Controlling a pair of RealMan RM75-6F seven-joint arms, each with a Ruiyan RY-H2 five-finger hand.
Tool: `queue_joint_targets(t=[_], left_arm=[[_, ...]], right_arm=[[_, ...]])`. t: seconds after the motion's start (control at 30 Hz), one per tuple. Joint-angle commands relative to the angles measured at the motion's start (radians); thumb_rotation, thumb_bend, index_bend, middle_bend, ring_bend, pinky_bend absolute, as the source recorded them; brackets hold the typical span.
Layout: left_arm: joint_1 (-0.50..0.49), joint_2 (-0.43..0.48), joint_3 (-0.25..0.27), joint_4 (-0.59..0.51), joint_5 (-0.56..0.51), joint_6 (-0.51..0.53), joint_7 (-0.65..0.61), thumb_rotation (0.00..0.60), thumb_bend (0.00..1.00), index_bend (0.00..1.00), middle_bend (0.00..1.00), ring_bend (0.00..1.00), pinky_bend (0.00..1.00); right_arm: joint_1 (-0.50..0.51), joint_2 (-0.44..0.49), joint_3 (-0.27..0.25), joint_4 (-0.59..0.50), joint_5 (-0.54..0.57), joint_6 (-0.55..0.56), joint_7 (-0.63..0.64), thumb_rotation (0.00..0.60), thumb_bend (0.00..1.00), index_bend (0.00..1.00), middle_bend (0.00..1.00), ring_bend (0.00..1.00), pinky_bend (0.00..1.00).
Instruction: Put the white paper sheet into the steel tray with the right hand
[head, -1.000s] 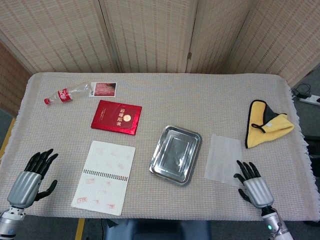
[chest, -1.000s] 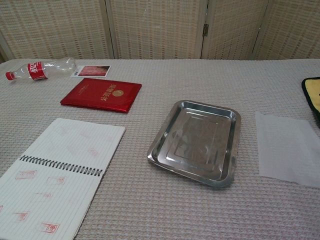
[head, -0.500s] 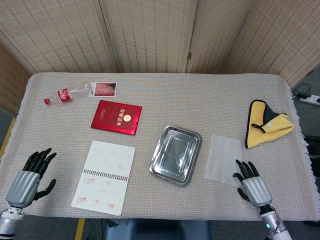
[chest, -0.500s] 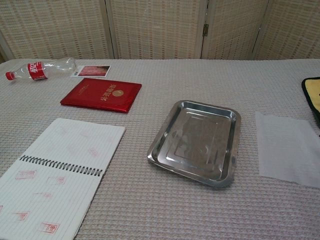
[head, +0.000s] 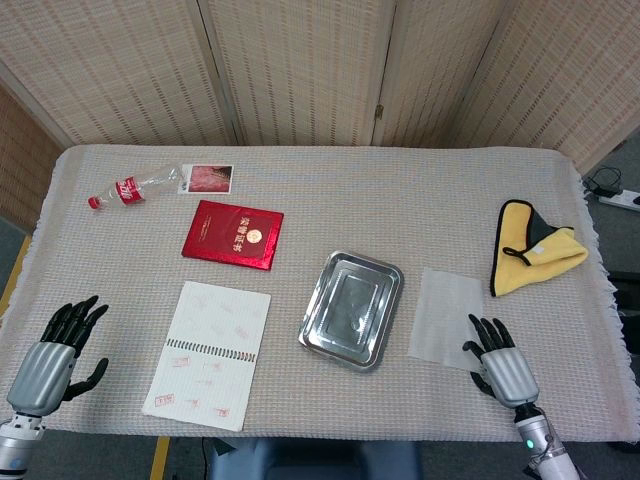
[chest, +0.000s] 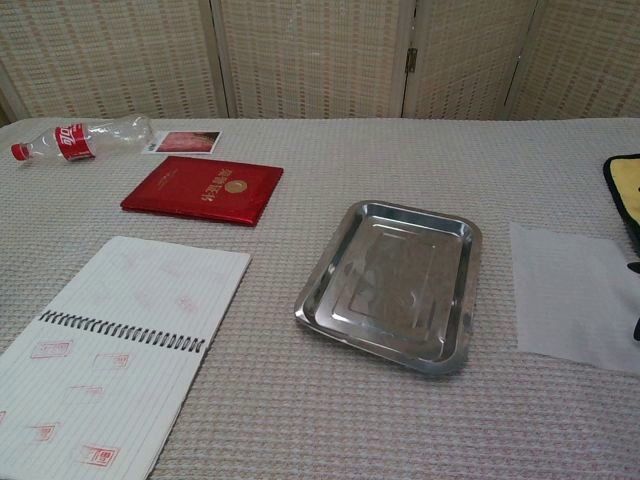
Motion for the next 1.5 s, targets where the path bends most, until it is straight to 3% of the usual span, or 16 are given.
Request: queue_joint_targets(t=[0.03,0.67,0.87,1.07,1.5], left_arm=[[0.001,0.004,-0.001,-0.005,-0.004,-0.002,0.0,0.6,0.48,0.0,0.0,0.0,0.0],[0.002,0.008,-0.014,-0.013,-0.048,-0.033,0.012,0.6,0.47,0.0,0.0,0.0,0.0],[0.004,0.01,-0.017,-0.012,-0.049,-0.029,0.009,0.6,0.47,0.0,0.0,0.0,0.0],[0.006,0.011,-0.016,-0.012,-0.043,-0.026,0.007,0.6,0.47,0.0,0.0,0.0,0.0],[0.007,0.01,-0.014,-0.015,-0.035,-0.025,0.013,0.6,0.47,0.0,0.0,0.0,0.0]], right_arm=[[0.005,-0.009,0.002,0.011,0.001,-0.002,0.004,0.6,0.4,0.4,0.0,0.0,0.0],[0.015,-0.104,0.018,0.172,-0.005,0.055,0.129,0.6,0.4,0.54,0.16,0.11,0.0],[0.024,-0.125,0.011,0.207,-0.013,0.056,0.159,0.6,0.51,0.57,0.18,0.13,0.0],[0.024,-0.13,0.01,0.218,-0.018,0.079,0.19,0.6,0.6,0.59,0.21,0.13,0.0],[0.025,-0.105,0.049,0.176,-0.012,0.173,0.209,0.6,0.6,0.59,0.21,0.14,0.0]])
